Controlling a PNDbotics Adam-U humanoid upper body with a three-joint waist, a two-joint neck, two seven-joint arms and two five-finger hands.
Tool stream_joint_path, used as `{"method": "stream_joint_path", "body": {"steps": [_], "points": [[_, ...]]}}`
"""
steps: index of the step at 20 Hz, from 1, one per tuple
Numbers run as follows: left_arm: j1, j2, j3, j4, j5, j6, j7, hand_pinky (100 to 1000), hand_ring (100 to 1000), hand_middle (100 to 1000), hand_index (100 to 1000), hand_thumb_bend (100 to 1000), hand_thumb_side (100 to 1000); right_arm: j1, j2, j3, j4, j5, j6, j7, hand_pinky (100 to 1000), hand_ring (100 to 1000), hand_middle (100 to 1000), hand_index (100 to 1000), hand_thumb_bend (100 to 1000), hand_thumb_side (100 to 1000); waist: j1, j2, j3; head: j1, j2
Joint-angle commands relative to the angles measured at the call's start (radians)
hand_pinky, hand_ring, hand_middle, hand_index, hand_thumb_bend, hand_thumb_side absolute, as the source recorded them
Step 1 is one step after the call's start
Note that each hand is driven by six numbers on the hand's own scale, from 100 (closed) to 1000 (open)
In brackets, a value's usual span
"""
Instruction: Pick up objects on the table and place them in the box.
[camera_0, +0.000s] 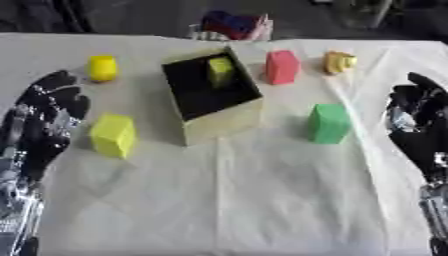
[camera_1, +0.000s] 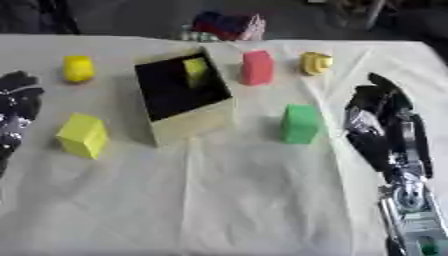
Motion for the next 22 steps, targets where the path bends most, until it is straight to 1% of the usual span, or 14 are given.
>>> {"method": "stream_joint_path", "body": {"steps": [1, 5, 6, 7, 9, 11, 12, 13, 16, 17, 18, 19, 20, 22], "points": [[-0.005, 0.010, 0.006, -0.018, -0.010, -0.002, -0.007, 851, 795, 761, 852, 555, 497, -0.007, -0.009, -0.007, -0.009, 0.005, -0.001, 0.002, 798, 750, 692, 868, 100, 226, -0.007, -0.002, -0.001, 0.000, 0.004], [-0.005, 0.011, 0.007, -0.019, -0.018, -0.002, -0.010, 852, 795, 761, 851, 519, 415, -0.006, -0.009, -0.007, -0.009, 0.005, 0.000, 0.002, 798, 750, 692, 868, 100, 229, -0.007, -0.002, -0.001, 0.001, 0.004], [-0.005, 0.012, 0.007, -0.019, -0.021, -0.002, -0.012, 852, 796, 761, 852, 463, 340, -0.006, -0.008, -0.008, -0.009, 0.003, 0.000, 0.001, 798, 750, 692, 868, 100, 230, -0.007, -0.002, -0.001, 0.001, 0.004], [-0.005, 0.013, 0.007, -0.020, -0.025, -0.003, -0.016, 853, 797, 762, 852, 463, 320, -0.006, -0.008, -0.008, -0.009, 0.003, 0.001, 0.000, 798, 750, 692, 868, 100, 230, -0.008, -0.002, -0.001, 0.001, 0.004], [-0.004, 0.015, 0.010, -0.021, -0.039, -0.005, -0.025, 855, 799, 764, 854, 512, 316, -0.006, -0.008, -0.007, -0.008, 0.001, 0.002, 0.001, 798, 749, 691, 868, 100, 232, -0.008, -0.002, -0.001, 0.004, 0.004], [-0.009, 0.024, 0.014, -0.021, -0.064, -0.008, -0.041, 856, 801, 766, 855, 525, 319, -0.006, -0.009, -0.006, -0.008, 0.001, 0.002, 0.001, 798, 749, 692, 868, 100, 232, -0.008, -0.003, -0.001, 0.004, 0.004], [-0.021, 0.050, 0.013, -0.022, -0.090, -0.013, -0.064, 856, 801, 768, 863, 550, 333, -0.006, -0.010, -0.006, -0.007, 0.001, 0.003, 0.002, 798, 750, 692, 868, 100, 233, -0.008, -0.004, -0.002, 0.003, 0.004], [-0.036, 0.084, 0.014, -0.023, -0.126, -0.019, -0.096, 854, 800, 770, 863, 545, 328, -0.006, -0.012, -0.006, -0.007, 0.002, 0.003, 0.003, 798, 749, 692, 868, 100, 234, -0.007, -0.004, -0.002, 0.003, 0.004], [-0.093, 0.224, 0.009, -0.020, -0.256, -0.052, -0.201, 852, 797, 774, 860, 544, 320, -0.005, -0.019, -0.007, -0.005, 0.005, 0.004, 0.005, 799, 750, 692, 868, 100, 235, -0.001, -0.008, -0.005, 0.001, 0.004], [-0.105, 0.249, 0.008, -0.015, -0.283, -0.062, -0.221, 852, 797, 774, 860, 544, 320, -0.004, -0.020, -0.007, -0.005, 0.005, 0.004, 0.005, 799, 750, 692, 868, 100, 235, -0.001, -0.008, -0.005, 0.001, 0.004], [-0.123, 0.303, -0.007, -0.008, -0.313, -0.076, -0.252, 849, 797, 786, 862, 555, 321, -0.003, -0.022, -0.007, -0.004, 0.006, 0.005, 0.006, 799, 749, 692, 868, 100, 236, 0.004, -0.010, -0.008, 0.003, 0.004], [-0.154, 0.392, -0.035, 0.012, -0.347, -0.098, -0.305, 848, 796, 787, 862, 557, 319, -0.002, -0.025, -0.007, -0.004, 0.007, 0.005, 0.007, 799, 749, 692, 868, 100, 236, 0.007, -0.012, -0.011, 0.004, 0.004], [-0.182, 0.460, -0.060, 0.037, -0.365, -0.121, -0.355, 847, 798, 793, 864, 566, 311, -0.001, -0.027, -0.006, -0.003, 0.007, 0.005, 0.008, 799, 749, 692, 868, 100, 237, 0.010, -0.013, -0.014, 0.005, 0.004], [-0.244, 0.574, -0.121, 0.100, -0.371, -0.168, -0.467, 846, 799, 802, 863, 560, 285, -0.001, -0.030, -0.003, -0.002, 0.008, 0.005, 0.012, 799, 749, 691, 869, 100, 238, 0.015, -0.016, -0.019, 0.007, 0.004]]}}
